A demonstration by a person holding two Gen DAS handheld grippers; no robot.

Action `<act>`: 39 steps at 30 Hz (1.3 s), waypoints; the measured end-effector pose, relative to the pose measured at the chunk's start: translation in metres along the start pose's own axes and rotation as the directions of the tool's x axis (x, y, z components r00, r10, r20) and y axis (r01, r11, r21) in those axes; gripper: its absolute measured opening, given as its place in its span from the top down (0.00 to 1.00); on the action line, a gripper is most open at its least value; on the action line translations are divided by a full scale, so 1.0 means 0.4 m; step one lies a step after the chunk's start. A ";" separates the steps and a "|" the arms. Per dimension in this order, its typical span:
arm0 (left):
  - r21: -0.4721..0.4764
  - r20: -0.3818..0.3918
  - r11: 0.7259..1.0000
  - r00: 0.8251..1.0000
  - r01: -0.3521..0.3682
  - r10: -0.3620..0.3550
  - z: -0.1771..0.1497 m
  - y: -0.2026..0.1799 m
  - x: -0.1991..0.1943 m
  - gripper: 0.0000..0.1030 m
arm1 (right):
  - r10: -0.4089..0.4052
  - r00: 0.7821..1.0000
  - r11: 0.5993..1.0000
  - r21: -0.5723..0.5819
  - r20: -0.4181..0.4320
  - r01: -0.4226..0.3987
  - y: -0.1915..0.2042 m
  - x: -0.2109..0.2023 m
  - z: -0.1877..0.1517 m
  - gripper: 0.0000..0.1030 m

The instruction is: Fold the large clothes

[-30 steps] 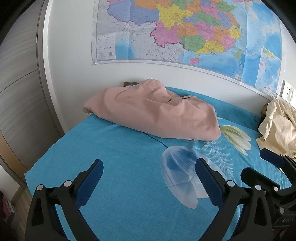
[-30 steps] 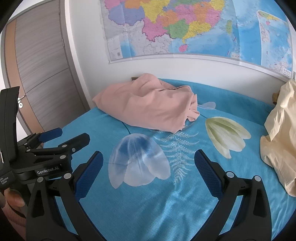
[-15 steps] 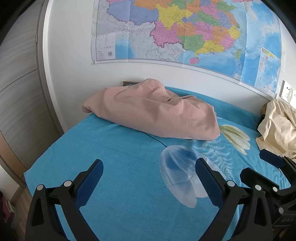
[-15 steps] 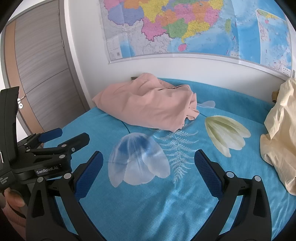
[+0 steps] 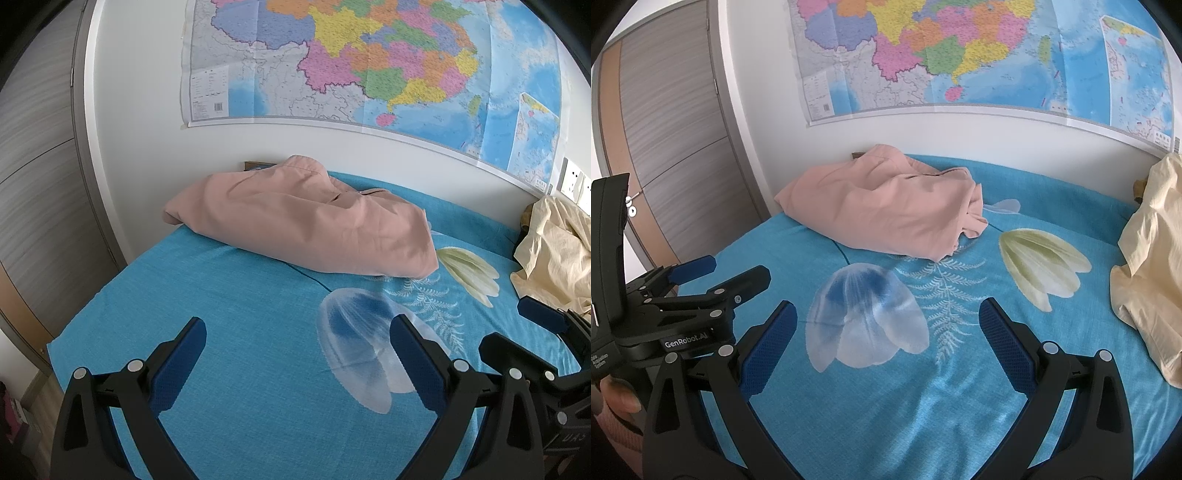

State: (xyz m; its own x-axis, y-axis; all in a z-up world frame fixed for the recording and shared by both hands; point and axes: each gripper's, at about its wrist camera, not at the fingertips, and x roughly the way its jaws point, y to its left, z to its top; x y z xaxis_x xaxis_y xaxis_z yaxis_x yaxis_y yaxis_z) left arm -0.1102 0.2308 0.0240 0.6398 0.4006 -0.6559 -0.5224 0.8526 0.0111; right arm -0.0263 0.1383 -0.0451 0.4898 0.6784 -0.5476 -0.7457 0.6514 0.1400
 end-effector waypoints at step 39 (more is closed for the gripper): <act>0.016 -0.078 0.995 0.993 0.095 -0.093 -0.020 -0.059 0.036 0.06 | -0.039 0.999 0.998 0.058 0.004 0.038 -0.045 -0.020 -0.024 0.05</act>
State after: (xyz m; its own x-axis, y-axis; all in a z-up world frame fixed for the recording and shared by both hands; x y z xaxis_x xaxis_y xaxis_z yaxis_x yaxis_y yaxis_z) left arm -0.0930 0.2139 0.0083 0.6398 0.2919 -0.7110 -0.4505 0.8919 -0.0392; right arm -0.0212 0.1178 -0.0510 0.5202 0.6542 -0.5490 -0.6988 0.6956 0.1668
